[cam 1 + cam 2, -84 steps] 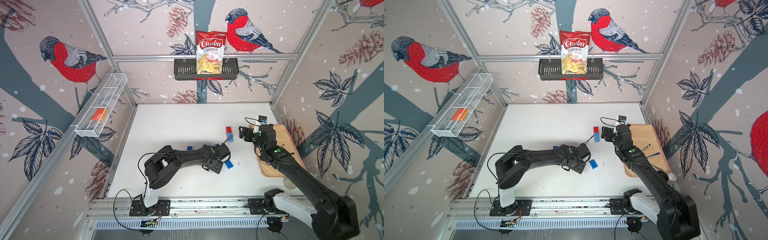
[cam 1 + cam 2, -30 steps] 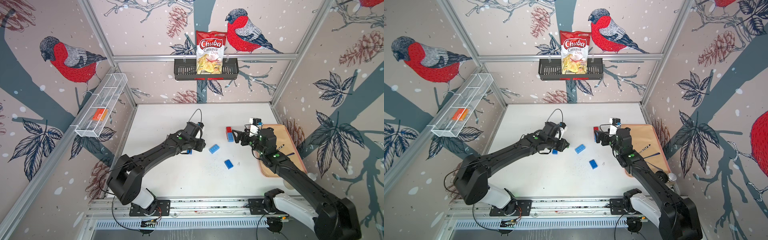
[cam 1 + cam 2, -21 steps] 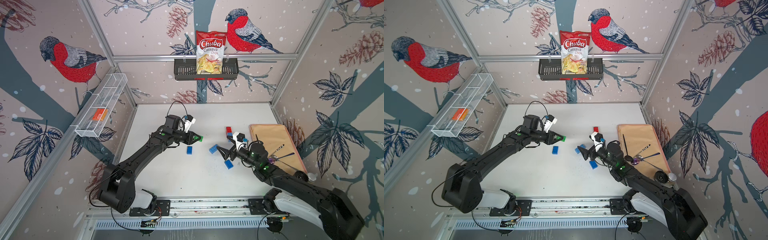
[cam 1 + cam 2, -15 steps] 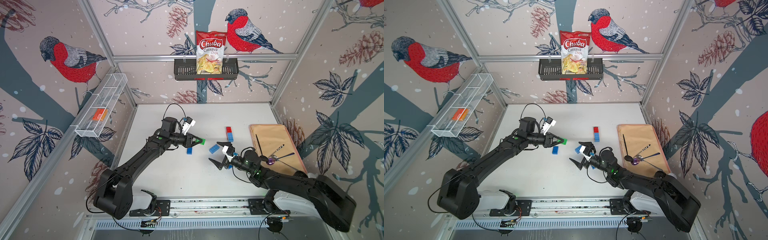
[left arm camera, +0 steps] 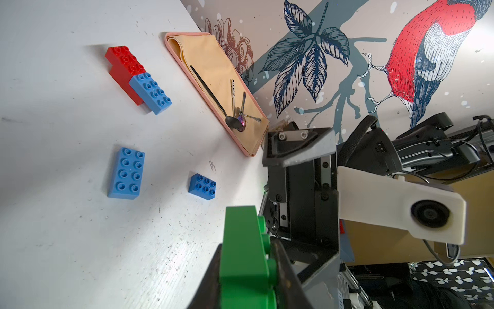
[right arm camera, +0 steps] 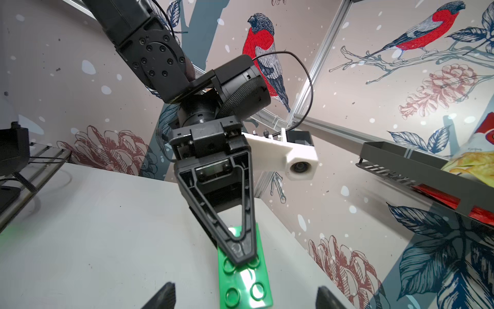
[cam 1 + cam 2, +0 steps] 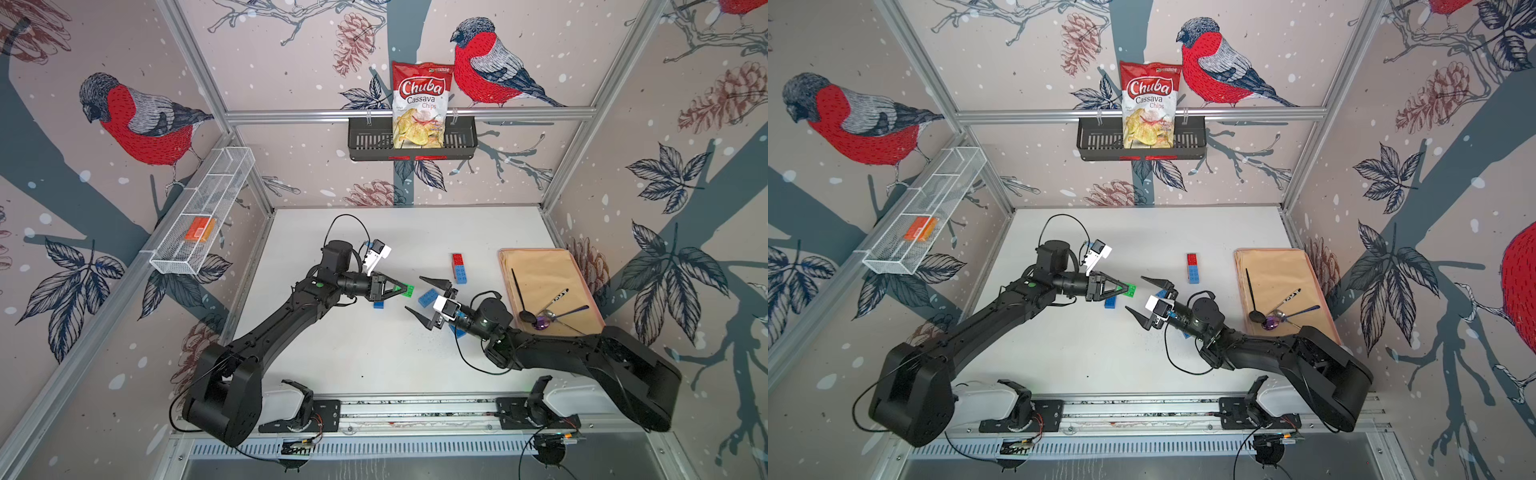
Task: Assemble a rectangle with lego
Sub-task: Adjust the lego brick at the center of the board.
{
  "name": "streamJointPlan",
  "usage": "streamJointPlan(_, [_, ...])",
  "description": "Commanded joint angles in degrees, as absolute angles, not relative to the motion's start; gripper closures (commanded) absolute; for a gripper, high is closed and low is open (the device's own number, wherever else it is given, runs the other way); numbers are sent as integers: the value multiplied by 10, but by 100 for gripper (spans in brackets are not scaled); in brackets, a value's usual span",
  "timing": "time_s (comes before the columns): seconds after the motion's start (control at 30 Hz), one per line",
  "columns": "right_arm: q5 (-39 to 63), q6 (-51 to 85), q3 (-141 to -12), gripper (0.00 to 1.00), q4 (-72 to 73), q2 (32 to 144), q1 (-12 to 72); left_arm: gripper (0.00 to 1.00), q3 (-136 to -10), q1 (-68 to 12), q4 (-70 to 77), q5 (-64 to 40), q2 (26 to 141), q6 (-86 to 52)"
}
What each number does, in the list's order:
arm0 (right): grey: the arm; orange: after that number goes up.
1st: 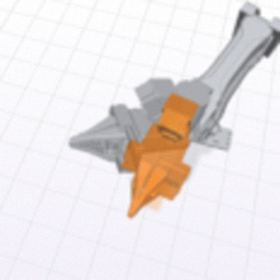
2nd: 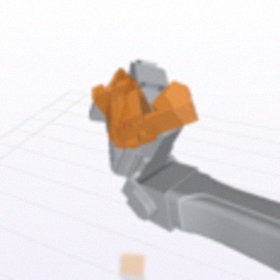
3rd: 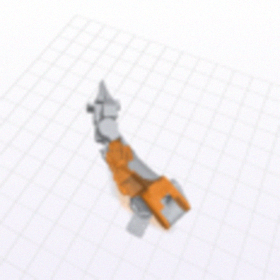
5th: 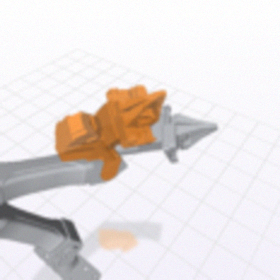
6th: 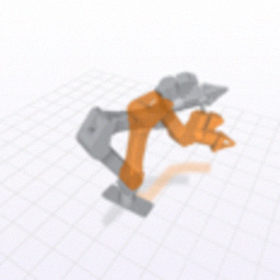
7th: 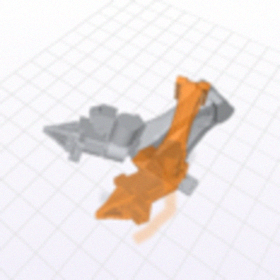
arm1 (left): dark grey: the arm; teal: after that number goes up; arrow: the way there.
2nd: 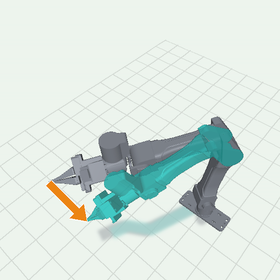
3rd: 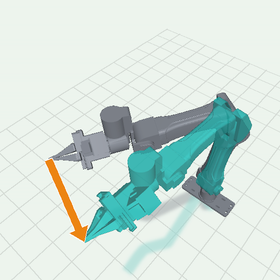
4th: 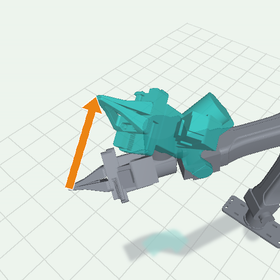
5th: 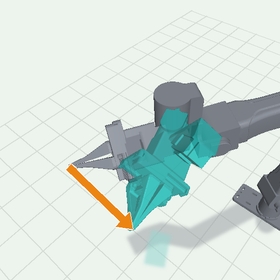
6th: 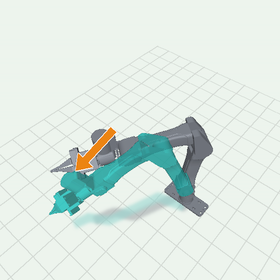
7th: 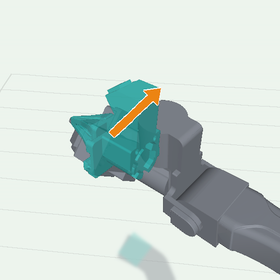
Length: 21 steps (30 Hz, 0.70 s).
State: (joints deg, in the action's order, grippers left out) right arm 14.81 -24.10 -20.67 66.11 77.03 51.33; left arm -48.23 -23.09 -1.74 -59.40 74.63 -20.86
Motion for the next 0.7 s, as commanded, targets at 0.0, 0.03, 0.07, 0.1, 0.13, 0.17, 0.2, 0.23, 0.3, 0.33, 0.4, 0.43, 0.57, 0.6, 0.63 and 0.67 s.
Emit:
streamJointPlan(0.0, [152,-238,-211,22,684,776,516,76,-482,-233,9,-596,744,-213])
streamJointPlan(0.03, [152,-237,-213,24,683,780,516,77,-482,-234,9,-595,746,-213])
streamJointPlan(0.07, [151,-237,-215,25,683,783,517,76,-482,-235,11,-595,747,-213])
streamJointPlan(0.1, [151,-237,-216,26,682,786,518,76,-482,-236,11,-594,749,-213])
streamJointPlan(0.13, [151,-238,-217,27,683,788,519,77,-481,-237,11,-594,750,-213])
streamJointPlan(0.17, [150,-239,-220,29,684,790,521,76,-482,-238,12,-593,752,-214])
streamJointPlan(0.2, [149,-238,-221,32,684,794,523,76,-482,-239,13,-593,753,-215])
streamJointPlan(0.23, [148,-239,-225,33,682,798,524,76,-482,-240,14,-593,754,-216])
streamJointPlan(0.3, [147,-242,-231,35,680,806,526,76,-483,-241,15,-593,755,-216])
streamJointPlan(0.33, [145,-244,-233,36,680,811,527,76,-484,-242,15,-591,756,-216])
streamJointPlan(0.4, [144,-246,-238,38,681,818,528,76,-485,-242,14,-591,758,-215])
streamJointPlan(0.43, [143,-247,-240,40,681,822,529,76,-485,-242,14,-592,759,-215])
streamJointPlan(0.57, [144,-250,-244,47,681,831,530,76,-486,-243,15,-592,762,-215])
streamJointPlan(0.6, [144,-250,-244,49,682,832,529,76,-486,-244,15,-592,762,-215])
streamJointPlan(0.63, [143,-250,-244,51,682,833,530,76,-486,-243,15,-593,762,-215])
streamJointPlan(0.67, [142,-251,-245,53,682,835,529,76,-485,-244,15,-592,763,-215])
